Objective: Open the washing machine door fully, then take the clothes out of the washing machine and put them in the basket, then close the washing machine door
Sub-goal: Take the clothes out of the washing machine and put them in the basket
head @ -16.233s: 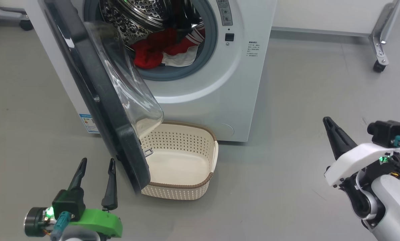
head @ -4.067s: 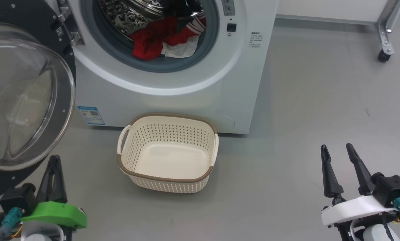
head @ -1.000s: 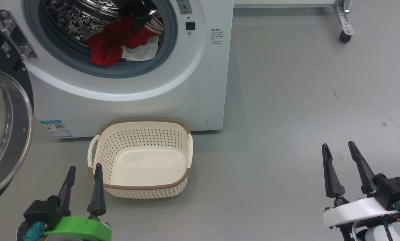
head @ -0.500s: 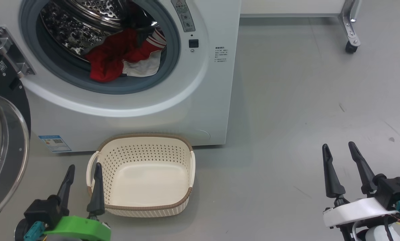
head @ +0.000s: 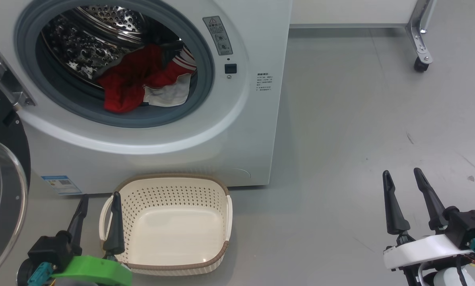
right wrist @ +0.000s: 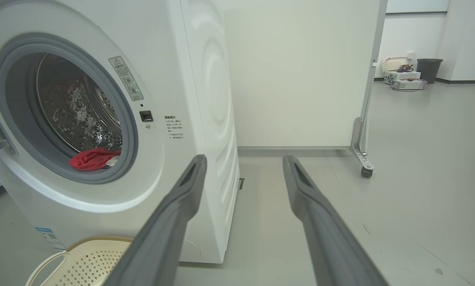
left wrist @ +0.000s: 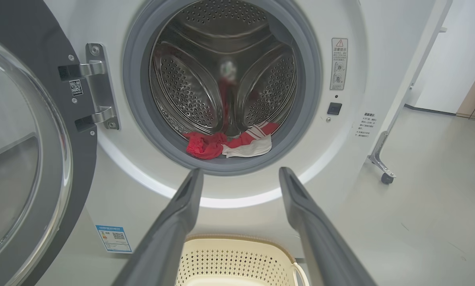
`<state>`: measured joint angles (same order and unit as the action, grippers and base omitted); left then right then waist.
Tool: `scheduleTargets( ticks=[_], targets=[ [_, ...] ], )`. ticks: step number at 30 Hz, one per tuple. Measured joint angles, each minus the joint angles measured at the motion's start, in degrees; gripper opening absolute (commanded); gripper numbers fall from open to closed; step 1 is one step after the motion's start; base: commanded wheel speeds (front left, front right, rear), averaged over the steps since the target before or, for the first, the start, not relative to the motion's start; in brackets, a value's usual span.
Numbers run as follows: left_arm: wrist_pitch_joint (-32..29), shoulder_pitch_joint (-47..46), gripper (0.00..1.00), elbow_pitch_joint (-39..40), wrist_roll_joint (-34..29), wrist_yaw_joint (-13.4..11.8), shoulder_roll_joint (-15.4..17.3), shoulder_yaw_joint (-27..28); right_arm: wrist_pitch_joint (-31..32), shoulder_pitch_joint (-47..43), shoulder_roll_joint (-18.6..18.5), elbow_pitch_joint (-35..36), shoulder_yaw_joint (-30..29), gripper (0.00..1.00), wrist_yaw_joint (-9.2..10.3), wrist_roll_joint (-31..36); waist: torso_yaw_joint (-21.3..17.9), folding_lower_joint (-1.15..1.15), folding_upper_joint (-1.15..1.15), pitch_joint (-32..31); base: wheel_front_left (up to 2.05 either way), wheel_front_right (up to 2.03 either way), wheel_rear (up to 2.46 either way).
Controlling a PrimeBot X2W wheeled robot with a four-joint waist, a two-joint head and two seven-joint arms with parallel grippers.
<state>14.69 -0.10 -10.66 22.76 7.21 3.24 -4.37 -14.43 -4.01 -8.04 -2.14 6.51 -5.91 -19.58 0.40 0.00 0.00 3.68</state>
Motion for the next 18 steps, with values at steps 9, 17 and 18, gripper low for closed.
scheduleTargets(
  ticks=[9, 17, 18],
  targets=[
    [0.0, 0.0, 1.00, 0.1, 0.0, 0.1, 0.0, 0.0, 0.0, 0.0, 0.1, 0.0, -0.1, 1.00, -0.01, 0.0, 0.0, 0.00, 0.00, 0.1, 0.27, -0.27, 0.00],
    [0.0, 0.0, 1.00, 0.2, -0.1, 0.1, -0.1, 0.0, 0.0, 0.0, 0.3, 0.0, -0.1, 1.00, -0.01, 0.1, -0.1, 0.00, 0.00, 0.3, 0.01, -0.01, 0.00],
    [0.0, 0.0, 1.00, 0.2, -0.1, 0.1, -0.1, 0.0, 0.0, 0.0, 0.3, 0.0, -0.1, 1.00, -0.02, 0.1, -0.1, 0.00, 0.00, 0.3, 0.00, 0.00, 0.00]
  ],
)
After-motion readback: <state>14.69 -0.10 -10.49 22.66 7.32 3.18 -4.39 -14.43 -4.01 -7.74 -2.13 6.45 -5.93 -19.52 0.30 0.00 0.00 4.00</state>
